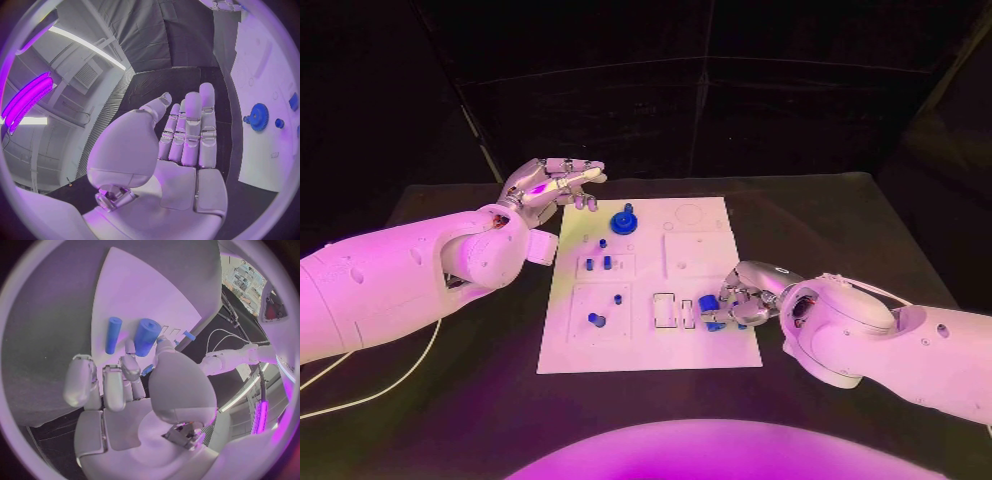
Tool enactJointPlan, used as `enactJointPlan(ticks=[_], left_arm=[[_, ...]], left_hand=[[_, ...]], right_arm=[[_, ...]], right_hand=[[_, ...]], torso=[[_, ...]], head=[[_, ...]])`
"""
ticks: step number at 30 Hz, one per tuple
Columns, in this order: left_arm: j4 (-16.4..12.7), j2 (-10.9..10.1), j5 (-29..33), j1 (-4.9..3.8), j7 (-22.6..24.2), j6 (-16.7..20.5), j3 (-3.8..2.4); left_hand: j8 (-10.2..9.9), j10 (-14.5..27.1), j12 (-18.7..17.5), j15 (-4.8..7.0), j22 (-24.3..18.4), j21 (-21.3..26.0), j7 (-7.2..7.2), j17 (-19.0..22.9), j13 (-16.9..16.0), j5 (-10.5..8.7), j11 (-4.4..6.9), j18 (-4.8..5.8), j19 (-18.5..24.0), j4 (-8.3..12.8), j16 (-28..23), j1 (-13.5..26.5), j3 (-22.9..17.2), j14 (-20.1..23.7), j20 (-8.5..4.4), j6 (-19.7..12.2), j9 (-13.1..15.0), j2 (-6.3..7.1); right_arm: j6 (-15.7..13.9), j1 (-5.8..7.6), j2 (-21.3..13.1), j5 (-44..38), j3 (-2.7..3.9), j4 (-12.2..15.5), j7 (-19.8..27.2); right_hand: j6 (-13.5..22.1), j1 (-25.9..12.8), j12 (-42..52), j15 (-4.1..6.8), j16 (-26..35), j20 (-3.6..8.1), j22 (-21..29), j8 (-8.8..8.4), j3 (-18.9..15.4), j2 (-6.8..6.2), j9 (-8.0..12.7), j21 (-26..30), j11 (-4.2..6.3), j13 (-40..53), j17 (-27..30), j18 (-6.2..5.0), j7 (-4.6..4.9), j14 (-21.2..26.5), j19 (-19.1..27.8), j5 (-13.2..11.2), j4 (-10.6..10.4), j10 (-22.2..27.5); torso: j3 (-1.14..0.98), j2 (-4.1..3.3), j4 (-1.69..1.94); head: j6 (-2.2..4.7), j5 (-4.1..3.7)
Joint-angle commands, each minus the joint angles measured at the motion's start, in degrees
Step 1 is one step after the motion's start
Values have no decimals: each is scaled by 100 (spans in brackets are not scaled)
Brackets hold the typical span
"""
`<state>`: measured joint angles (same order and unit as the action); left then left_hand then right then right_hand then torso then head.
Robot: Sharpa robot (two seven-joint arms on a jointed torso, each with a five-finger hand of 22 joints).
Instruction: Assemble the parts on the task board
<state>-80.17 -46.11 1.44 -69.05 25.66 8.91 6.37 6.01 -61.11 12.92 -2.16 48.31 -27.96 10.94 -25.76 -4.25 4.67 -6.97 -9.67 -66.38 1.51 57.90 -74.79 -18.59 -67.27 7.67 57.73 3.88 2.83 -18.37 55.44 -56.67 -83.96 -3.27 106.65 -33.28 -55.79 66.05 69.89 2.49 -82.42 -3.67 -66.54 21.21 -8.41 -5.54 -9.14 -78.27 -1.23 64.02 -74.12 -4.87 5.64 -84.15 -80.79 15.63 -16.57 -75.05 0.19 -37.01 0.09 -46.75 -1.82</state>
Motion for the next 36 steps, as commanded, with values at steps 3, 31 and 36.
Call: enactJointPlan(ticks=[3, 31, 36], left_arm=[[-14, -6, 14, -9, 23, -76, -4], [-20, -22, 14, -8, 2, -99, -3], [-22, -13, 14, -8, -33, -147, -3]], left_hand=[[19, 42, 20, 10, -8, 39, -8, 6, -7, 4, 12, -76, 32, 2, 1, -9, 40, 32, 16, 0, 7, -48], [19, 42, 20, 10, -8, 39, -8, 6, -7, 4, 12, -76, 32, 2, 1, -9, 40, 32, 16, 0, 7, -48], [22, 50, 27, 11, -12, 44, -10, 9, -7, 5, 14, -77, 31, 1, 3, -10, 44, 35, 15, -3, 6, -52]], right_arm=[[190, -41, 72, -61, -19, -78, -72], [-773, -62, 81, 110, -17, 114, 46], [-1167, -60, 29, 206, -14, 260, 258]], right_hand=[[6, 109, 35, 51, -29, 35, -18, 91, -29, 118, -43, -34, 19, 41, -13, 44, -13, -305, -6, 102, -7, -26], [84, 896, 169, 95, -156, 73, -216, 338, 40, 445, -296, -132, 73, 461, -272, 75, -60, -352, -75, 2123, 21, -239], [35, 894, 240, 108, -181, 86, -289, 346, 35, 447, -308, -170, 90, 549, -321, 88, -78, -362, -107, 2141, 13, -303]], torso=[[-2, 1, 3], [1, 11, 1], [10, 8, 5]], head=[[-12, 12], [17, -21], [11, -23]])
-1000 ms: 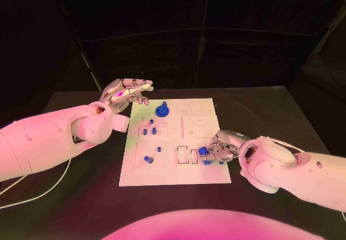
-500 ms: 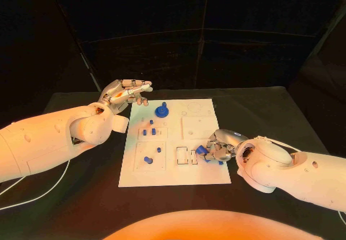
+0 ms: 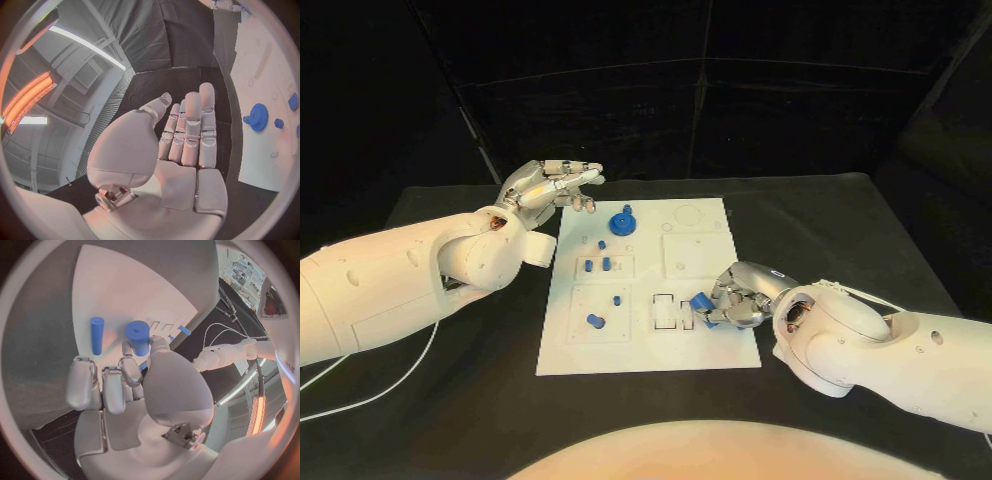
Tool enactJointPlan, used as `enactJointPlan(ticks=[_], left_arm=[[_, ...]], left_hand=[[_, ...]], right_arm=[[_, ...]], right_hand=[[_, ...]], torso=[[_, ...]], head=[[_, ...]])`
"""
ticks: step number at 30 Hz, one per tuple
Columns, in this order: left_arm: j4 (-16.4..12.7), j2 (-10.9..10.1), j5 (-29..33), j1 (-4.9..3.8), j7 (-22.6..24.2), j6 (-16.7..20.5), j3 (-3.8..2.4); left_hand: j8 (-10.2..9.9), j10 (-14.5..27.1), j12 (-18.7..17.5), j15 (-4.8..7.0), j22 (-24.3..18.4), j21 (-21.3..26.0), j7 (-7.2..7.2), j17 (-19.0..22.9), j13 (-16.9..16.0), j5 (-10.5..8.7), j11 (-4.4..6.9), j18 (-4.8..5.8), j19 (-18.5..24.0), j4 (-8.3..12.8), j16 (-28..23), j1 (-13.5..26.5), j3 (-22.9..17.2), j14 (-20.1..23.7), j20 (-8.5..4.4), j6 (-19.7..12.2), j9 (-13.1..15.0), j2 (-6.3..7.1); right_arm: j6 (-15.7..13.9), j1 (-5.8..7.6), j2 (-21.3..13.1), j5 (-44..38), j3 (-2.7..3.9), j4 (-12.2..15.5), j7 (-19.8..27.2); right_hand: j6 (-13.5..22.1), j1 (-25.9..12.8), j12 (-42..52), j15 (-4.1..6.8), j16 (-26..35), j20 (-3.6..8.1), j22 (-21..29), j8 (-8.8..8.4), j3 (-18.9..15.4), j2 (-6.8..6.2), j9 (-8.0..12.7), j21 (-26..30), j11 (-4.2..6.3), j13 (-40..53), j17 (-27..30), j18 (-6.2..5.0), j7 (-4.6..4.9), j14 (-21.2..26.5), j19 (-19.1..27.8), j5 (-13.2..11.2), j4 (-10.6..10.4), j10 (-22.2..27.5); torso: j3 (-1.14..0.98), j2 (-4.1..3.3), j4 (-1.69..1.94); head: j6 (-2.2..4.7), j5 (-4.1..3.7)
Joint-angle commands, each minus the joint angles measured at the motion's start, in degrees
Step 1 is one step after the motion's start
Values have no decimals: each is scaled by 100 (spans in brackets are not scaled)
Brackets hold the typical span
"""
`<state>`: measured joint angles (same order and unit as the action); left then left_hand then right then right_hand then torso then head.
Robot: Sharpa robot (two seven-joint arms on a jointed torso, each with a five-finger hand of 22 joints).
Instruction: Assemble the parts on the task board
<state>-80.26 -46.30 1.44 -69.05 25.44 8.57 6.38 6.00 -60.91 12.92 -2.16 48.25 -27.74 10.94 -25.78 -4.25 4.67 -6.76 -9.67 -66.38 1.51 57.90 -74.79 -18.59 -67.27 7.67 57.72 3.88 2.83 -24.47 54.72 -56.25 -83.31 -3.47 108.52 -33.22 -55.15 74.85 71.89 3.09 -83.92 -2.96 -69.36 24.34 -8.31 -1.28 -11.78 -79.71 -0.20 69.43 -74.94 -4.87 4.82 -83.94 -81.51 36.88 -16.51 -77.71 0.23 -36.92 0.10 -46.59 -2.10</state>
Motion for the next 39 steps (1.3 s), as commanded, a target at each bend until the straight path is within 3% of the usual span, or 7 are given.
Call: enactJointPlan(ticks=[1, 9, 12, 17, 26, 30, 39], left_arm=[[-15, 9, 14, -8, -18, -124, -4], [-19, 5, 14, -8, -51, -151, -4], [-25, 7, 14, -8, -58, -164, -4], [-26, 13, 14, -8, -65, -171, -4], [-30, 31, 14, -9, -78, -180, -4], [-24, 37, 14, -10, -88, -191, -4], [-24, 45, 14, -10, -105, -208, -4]], left_hand=[[22, 30, 28, 11, -6, 22, -11, 10, -7, 5, -6, -77, 31, 1, 3, -12, 44, 35, 15, -3, 7, -53], [23, 38, 31, 12, -9, 25, -12, 11, -6, 7, -6, -77, 31, 8, 3, -21, 43, 38, 15, -7, 6, -53], [23, 38, 31, 12, -9, 25, -12, 11, -6, 7, -6, -77, 31, 8, 3, -21, 43, 38, 15, -7, 6, -53], [23, 38, 31, 12, -9, 25, -12, 11, -6, 7, -6, -77, 31, 8, 3, -21, 43, 38, 15, -7, 6, -53], [22, 51, 34, 12, -12, 28, -10, 14, -5, 8, -7, -77, 31, 17, 4, -33, 43, 41, 14, -16, 4, -50], [22, 53, 35, 12, -13, 29, -9, 14, -4, 8, -8, -77, 31, 17, 4, -33, 44, 42, 14, -17, 4, -49], [22, 53, 35, 12, -13, 29, -9, 14, -4, 8, -8, -77, 31, 17, 4, -33, 44, 42, 14, -17, 4, -49]], right_arm=[[-595, 12, -16, 152, 6, 91, 271], [-657, 13, 90, 253, 7, 81, 328], [-653, 13, 162, 271, 7, 49, 329], [-548, 13, 327, 337, 8, -36, 294], [-260, 15, 631, 401, 8, -227, 190], [-244, 15, 728, 419, 9, -287, 160], [-239, 16, 823, 393, 9, -367, 88]], right_hand=[[-34, 12, 43, 49, -34, 16, -15, 33, 21, 17, -45, -31, -11, 14, -242, 90, 2, -383, -38, 13, 6, -41], [-65, -1, 64, 58, -38, 26, -21, 32, 9, 17, -54, -35, -2, 45, -247, 91, -9, -384, -42, -22, 1, -66], [-73, 1, 69, 60, -40, 28, -24, 33, 10, 20, -56, -37, 2, 53, -252, 92, -13, -385, -43, -28, 2, -72], [-97, -18, 73, 69, -47, 37, -38, 26, -1, 32, -64, -45, 10, 66, -265, 94, -20, -387, -49, -81, -4, -86], [-164, -105, 95, 81, -62, 51, -68, -6, -61, 90, -97, -61, 23, 135, -291, 100, -39, -388, -56, -403, -2, -136], [-165, -105, 88, 81, -64, 51, -66, -6, -62, 92, -98, -60, 24, 128, -298, 99, -39, -389, -56, -407, -2, -132], [-195, -219, 74, 82, -68, 54, -74, -16, -104, 158, -116, -63, 25, 137, -306, 101, -43, -389, -56, -486, -17, -136]], torso=[[6, -3, 8], [5, -1, 1], [7, -9, 16], [4, -4, 10], [1, -12, 8], [0, -10, -5], [3, -6, 7]], head=[[-2, 3], [-33, 29], [-29, 35], [-25, 47], [-25, 86], [-26, 99], [-31, 92]])
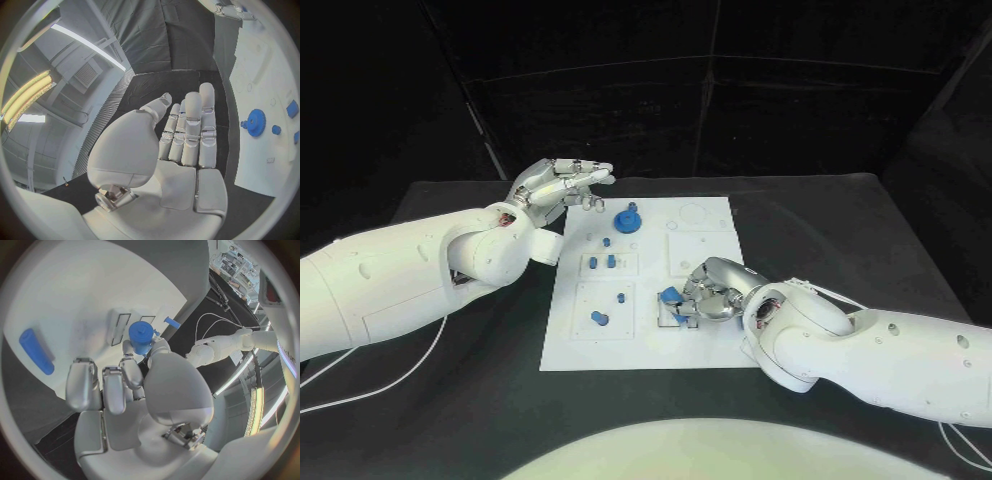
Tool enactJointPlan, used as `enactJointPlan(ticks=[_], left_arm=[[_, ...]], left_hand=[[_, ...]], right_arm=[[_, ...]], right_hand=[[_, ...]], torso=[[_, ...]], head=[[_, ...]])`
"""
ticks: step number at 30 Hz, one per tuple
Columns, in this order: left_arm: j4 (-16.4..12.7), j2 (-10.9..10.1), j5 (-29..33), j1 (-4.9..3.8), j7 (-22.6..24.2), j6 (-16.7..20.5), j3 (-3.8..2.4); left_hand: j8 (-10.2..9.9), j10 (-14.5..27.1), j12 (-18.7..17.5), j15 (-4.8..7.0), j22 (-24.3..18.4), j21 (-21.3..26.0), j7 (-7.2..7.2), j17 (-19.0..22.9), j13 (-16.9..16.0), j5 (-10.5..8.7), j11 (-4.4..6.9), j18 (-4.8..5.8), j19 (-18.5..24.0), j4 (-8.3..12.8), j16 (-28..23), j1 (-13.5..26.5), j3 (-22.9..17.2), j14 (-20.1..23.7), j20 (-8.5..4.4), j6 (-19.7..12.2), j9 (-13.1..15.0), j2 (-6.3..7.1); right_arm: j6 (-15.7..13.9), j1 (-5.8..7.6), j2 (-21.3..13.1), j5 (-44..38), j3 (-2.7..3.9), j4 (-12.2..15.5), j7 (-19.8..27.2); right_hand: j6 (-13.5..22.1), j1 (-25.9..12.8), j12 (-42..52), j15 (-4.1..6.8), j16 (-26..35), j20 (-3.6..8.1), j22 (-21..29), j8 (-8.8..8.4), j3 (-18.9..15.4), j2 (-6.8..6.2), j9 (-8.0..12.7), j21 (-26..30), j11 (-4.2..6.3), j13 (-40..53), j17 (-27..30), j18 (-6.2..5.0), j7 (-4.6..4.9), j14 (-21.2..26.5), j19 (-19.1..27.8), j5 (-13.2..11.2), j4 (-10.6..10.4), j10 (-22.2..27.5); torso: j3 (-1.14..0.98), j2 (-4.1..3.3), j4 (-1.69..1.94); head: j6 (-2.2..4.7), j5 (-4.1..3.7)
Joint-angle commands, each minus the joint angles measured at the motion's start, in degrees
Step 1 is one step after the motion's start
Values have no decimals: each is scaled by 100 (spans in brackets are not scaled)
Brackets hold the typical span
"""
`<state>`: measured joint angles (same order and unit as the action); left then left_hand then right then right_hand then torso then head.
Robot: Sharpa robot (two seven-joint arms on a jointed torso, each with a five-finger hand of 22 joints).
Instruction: Assemble the parts on the task board
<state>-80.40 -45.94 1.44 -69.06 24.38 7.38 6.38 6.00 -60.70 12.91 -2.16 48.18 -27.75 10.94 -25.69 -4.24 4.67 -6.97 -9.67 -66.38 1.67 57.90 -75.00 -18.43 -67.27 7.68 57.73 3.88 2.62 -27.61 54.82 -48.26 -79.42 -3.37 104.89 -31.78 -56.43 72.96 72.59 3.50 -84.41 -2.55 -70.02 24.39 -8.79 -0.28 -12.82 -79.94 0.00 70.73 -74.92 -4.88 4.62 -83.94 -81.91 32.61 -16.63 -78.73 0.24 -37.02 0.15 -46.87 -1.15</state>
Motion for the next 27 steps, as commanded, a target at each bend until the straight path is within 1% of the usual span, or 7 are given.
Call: enactJointPlan(ticks=[1, 4, 7, 11, 17, 23, 27], left_arm=[[-10, 10, 13, -9, -1, -91, -4], [-9, 14, 13, -9, -5, -95, -4], [-5, 21, 13, -9, -12, -100, -4], [0, 32, 13, -9, -33, -114, -4], [0, 47, 13, -10, -52, -132, -4], [3, 45, 13, -10, -63, -136, -4], [4, 46, 13, -10, -66, -141, -4]], left_hand=[[22, 32, 35, 12, -6, 29, -9, 5, -5, 8, 13, -77, 31, 0, 4, -12, 28, 42, 14, -17, 4, -28], [22, 35, 35, 12, -7, 30, -8, 6, -4, 7, 12, -77, 31, -1, 4, -10, 30, 42, 14, -19, 3, -28], [21, 44, 37, 10, -9, 32, -3, 7, -3, 6, 8, -76, 31, -3, 4, -6, 35, 44, 14, -25, 2, -26], [21, 49, 38, 9, -10, 33, -1, 8, -2, 6, 6, -76, 31, -4, 5, -3, 38, 45, 15, -29, 1, -24], [20, 51, 38, 8, -11, 34, 0, 8, -2, 5, 6, -76, 31, -5, 5, -2, 39, 46, 15, -30, 1, -24], [19, 60, 39, 7, -13, 36, 3, 9, -1, 5, 3, -75, 31, -4, 6, -2, 43, 47, 16, -37, 0, -20], [17, 67, 40, 6, -14, 37, 5, 10, 0, 6, 2, -75, 31, -1, 6, -6, 44, 49, 16, -45, -1, -17]], right_arm=[[80, 5, 37, 2, -1, -6, -57], [86, 5, 65, -1, 0, -8, -54], [81, 5, 101, -4, 0, -10, -62], [43, 6, 129, -5, 0, -29, -131], [-56, 6, 140, -5, 0, -45, -197], [-113, 6, 136, -5, 0, -35, -195], [-128, 6, 117, -7, 0, -27, -195]], right_hand=[[-74, -58, 3, 42, -19, 14, -8, -23, -71, 66, -18, -40, 6, 13, -309, 101, -25, -390, -15, -105, -2, -38], [-92, -141, 1, 43, -21, 15, -12, -26, -128, 88, -36, -41, 10, 28, -313, 101, -31, -390, -15, -394, 3, -48], [-112, -283, -5, 47, -20, 18, -16, -23, -246, 129, -72, -42, 14, 51, -313, 101, -40, -388, -13, -993, 5, -59], [-131, -433, -15, 52, -21, 22, -21, -6, -384, 173, -120, -42, 20, 76, -317, 101, -50, -389, -12, -1501, 1, -68], [-132, -691, -40, 59, -14, 28, -19, 28, -589, 220, -192, -37, 27, 100, -307, 99, -60, -386, -8, -2049, -7, -70], [-90, -906, -90, 55, 1, 27, -11, 43, -711, 189, -238, -29, 21, 90, -285, 98, -53, -380, -2, -2415, -12, -46], [-82, -944, -100, 54, 1, 25, -8, 49, -719, 185, -249, -27, 19, 88, -286, 97, -52, -380, 0, -2471, -14, -41]], torso=[[-1, 5, 0], [-2, 4, 0], [0, 1, -3], [2, 1, -2], [1, 2, 0], [-1, 4, -3], [0, 8, -4]], head=[[-4, 1], [-3, 2], [-3, 7], [17, 2], [14, 6], [10, 12], [9, 10]])
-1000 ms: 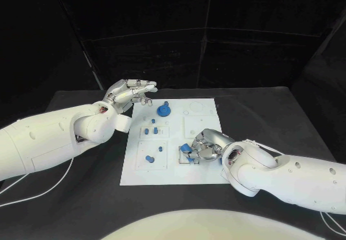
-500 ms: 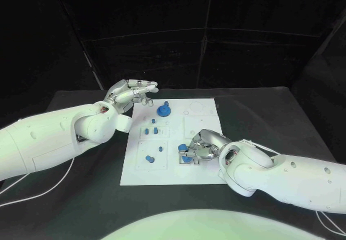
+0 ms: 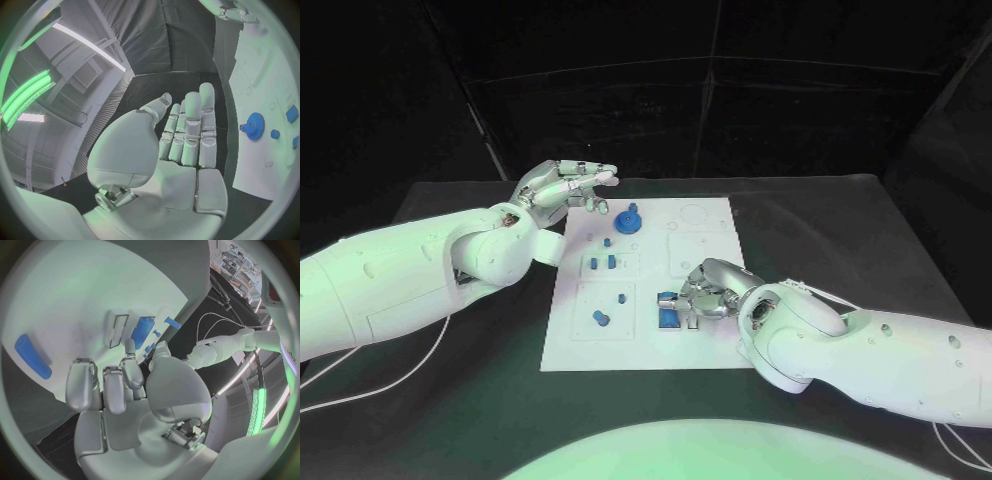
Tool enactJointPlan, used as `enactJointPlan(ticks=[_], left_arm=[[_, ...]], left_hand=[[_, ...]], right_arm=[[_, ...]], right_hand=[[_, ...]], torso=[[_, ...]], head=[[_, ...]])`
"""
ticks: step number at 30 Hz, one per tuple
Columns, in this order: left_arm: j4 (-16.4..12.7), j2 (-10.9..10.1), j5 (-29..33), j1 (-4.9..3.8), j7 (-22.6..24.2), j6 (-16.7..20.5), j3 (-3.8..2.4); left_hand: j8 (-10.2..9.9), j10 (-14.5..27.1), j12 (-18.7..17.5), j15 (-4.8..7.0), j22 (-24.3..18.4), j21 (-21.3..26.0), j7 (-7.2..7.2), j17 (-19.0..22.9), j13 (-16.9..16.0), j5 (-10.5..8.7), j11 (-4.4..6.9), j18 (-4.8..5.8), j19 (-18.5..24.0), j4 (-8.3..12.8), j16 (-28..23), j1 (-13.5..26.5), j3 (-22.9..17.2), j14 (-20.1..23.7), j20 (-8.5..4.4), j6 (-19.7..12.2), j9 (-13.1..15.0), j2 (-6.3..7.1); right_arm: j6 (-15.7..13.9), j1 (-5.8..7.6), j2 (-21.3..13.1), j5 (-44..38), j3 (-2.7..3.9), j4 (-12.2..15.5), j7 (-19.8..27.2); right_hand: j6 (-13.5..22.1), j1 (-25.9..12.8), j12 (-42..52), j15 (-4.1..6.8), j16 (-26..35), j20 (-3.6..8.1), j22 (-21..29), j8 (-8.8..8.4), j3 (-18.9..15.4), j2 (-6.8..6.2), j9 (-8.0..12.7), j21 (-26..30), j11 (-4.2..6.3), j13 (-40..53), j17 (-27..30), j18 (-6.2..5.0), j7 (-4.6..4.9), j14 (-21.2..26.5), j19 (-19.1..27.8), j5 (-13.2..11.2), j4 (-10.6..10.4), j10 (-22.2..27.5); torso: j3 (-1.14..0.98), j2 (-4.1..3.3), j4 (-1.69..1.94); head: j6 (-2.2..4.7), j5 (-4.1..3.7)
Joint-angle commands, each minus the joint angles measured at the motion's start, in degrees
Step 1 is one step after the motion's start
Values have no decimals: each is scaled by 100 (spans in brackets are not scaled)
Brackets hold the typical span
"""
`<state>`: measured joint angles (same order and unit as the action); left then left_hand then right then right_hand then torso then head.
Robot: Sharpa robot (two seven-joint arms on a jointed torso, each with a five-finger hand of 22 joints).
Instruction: Assemble the parts on the task board
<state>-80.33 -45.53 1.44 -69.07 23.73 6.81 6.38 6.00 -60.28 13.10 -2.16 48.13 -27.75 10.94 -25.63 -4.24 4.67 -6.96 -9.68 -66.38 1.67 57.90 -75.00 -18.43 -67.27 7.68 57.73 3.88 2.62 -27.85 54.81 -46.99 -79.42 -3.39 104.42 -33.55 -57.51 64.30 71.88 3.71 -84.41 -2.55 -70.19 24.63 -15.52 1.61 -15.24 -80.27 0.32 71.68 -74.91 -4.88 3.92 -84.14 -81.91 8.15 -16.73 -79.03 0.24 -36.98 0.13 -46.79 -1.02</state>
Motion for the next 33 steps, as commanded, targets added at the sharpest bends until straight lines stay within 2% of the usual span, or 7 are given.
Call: enactJointPlan(ticks=[1, 7, 10, 16, 20, 28, 33], left_arm=[[-4, 5, 13, -9, -3, -85, -4], [-3, 0, 13, -9, -6, -86, -4], [-2, -4, 13, -9, -9, -87, -4], [-1, -7, 13, -9, -9, -88, -3], [-2, -12, 13, -9, -7, -88, -3], [-9, -32, 13, -9, -2, -88, -2], [-16, -60, 13, -8, 3, -84, -2]], left_hand=[[16, 25, 21, 6, -9, 37, 5, 5, 0, 6, 1, -75, 31, -1, 6, -6, 44, 49, 16, -45, -1, -17], [16, 25, 21, 6, -9, 37, 5, 5, 0, 6, 1, -75, 31, -1, 6, -6, 44, 49, 16, -45, -1, -17], [16, 25, 21, 6, -9, 37, 5, 5, 0, 6, 1, -75, 31, -1, 6, -6, 44, 49, 16, -45, -1, -17], [15, 33, 23, 4, -11, 39, 8, 6, 1, 7, -1, -74, 31, 3, 7, -10, 46, 51, 17, -52, -2, -16], [14, 36, 23, 4, -12, 40, 9, 6, 1, 7, -2, -74, 31, 4, 7, -11, 46, 51, 17, -54, -3, -15], [14, 36, 23, 4, -12, 40, 9, 6, 1, 7, -2, -74, 31, 4, 7, -11, 46, 51, 17, -54, -3, -15], [14, 36, 23, 4, -12, 40, 9, 6, 1, 7, -2, -74, 31, 4, 7, -11, 46, 51, 17, -54, -3, -15]], right_arm=[[-104, 7, -19, -15, 2, 22, -19], [-69, 7, -70, -64, 2, 58, -2], [-22, 7, -95, -99, 2, 87, 32], [-2, 6, -139, -191, 2, 123, 76], [-140, 6, -256, -224, 2, 195, 203], [-470, 11, -856, -13, 6, 568, 741], [-347, 16, -1445, -108, 8, 722, 848]], right_hand=[[27, -84, -32, 34, 1, 25, 12, 26, -47, -4, -9, 7, -12, -9, -289, 96, 18, -361, 0, -33, -4, -9], [22, -48, -40, 34, 3, 26, 5, 42, -26, 19, -24, 5, -10, -9, -286, 97, 14, -360, -2, 54, 10, -5], [18, 326, -39, 45, 3, 33, -5, 91, 59, 33, -71, 3, 2, 17, -291, 98, 1, -361, -5, 381, 145, -11], [-7, 1019, 8, 67, -4, 51, -22, 212, 187, 17, -161, 0, 32, 93, -312, 100, -28, -365, -10, 500, 486, -52], [12, 1117, 10, 69, -7, 56, -29, 236, 200, 31, -181, -3, 32, 103, -322, 102, -27, -367, -12, 501, 538, -57], [374, 1106, -144, -18, 15, -7, 2, -31, 119, 92, -88, 20, -83, -2, -288, 101, 117, -357, 10, 801, 460, 41], [402, 1172, -195, -53, 30, -47, 10, -166, 107, 146, -38, 27, -118, -30, -265, 97, 156, -351, 19, 1004, 438, 70]], torso=[[1, 3, -3], [-1, 3, -5], [-4, -1, -3], [0, 3, -3], [-3, 2, -6], [0, 12, -19], [5, 19, -41]], head=[[0, -6], [5, -18], [5, -20], [5, -22], [7, -15], [10, -62], [7, -112]])
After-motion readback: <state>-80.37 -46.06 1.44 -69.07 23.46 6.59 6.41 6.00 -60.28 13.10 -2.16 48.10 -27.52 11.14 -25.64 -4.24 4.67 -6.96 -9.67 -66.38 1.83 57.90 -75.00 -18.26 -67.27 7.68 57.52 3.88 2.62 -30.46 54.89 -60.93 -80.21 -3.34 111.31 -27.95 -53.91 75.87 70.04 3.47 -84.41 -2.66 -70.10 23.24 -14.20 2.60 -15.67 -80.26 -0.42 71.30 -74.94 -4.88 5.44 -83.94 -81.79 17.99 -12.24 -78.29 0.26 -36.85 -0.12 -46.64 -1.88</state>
